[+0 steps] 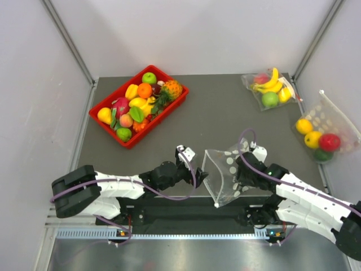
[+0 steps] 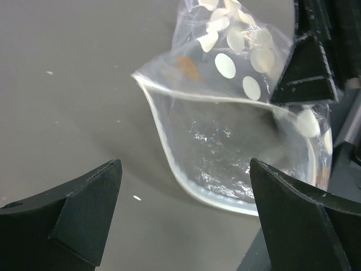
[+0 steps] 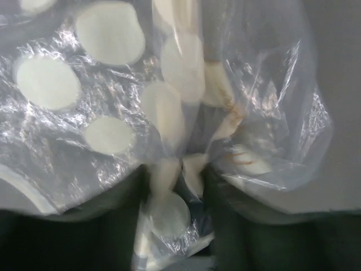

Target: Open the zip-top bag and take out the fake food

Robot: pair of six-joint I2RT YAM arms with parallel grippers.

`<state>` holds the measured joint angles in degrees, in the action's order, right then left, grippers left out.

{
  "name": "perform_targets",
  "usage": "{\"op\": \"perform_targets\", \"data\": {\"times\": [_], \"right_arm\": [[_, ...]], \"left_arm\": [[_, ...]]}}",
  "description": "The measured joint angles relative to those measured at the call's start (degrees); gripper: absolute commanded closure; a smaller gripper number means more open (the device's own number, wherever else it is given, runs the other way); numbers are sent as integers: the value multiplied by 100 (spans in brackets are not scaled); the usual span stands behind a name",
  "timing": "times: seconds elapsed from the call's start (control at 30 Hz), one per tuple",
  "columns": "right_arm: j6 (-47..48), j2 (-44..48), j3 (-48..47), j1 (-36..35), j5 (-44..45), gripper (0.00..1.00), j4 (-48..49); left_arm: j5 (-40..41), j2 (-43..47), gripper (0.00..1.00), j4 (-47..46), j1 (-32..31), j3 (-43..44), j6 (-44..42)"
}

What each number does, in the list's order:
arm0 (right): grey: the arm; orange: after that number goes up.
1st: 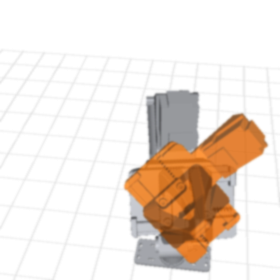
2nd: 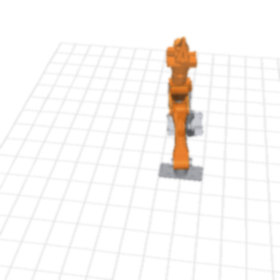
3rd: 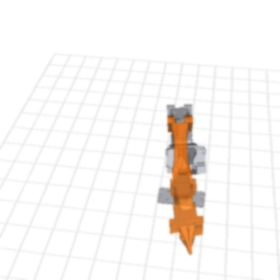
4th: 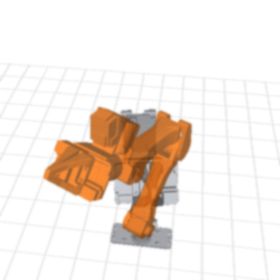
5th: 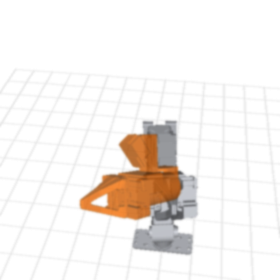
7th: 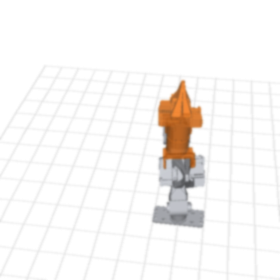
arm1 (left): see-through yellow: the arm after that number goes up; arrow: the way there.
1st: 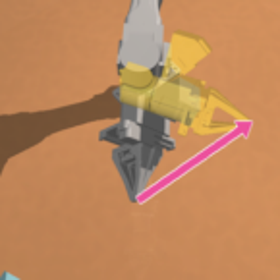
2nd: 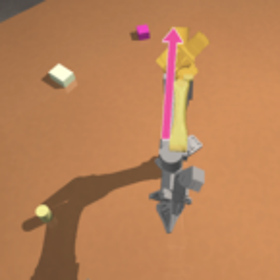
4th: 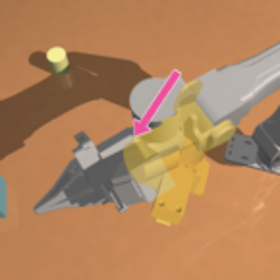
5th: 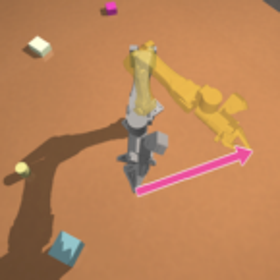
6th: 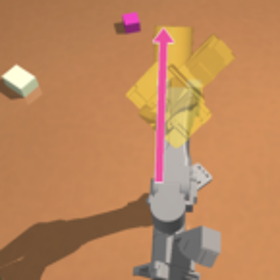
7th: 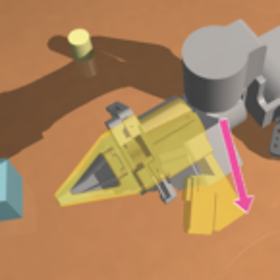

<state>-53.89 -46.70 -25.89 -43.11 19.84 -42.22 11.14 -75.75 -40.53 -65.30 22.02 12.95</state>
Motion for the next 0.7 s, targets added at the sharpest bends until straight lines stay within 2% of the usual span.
{"op": "perform_targets", "data": {"times": [0.2,0.3,0.57,0.7], "right_arm": [[-212,-254,81,-190,-26,93,417],[-256,-254,127,-212,-37,100,551],[-280,-138,267,-214,-90,100,763],[-284,-9,354,-216,-160,100,837]], "left_arm": [[-479,-221,3,-286,0,-170,-59],[-715,-481,4,-345,0,-168,-114],[-1104,-1438,6,-717,-197,190,-223],[-1185,-1720,7,-1215,-275,297,-219]]}}
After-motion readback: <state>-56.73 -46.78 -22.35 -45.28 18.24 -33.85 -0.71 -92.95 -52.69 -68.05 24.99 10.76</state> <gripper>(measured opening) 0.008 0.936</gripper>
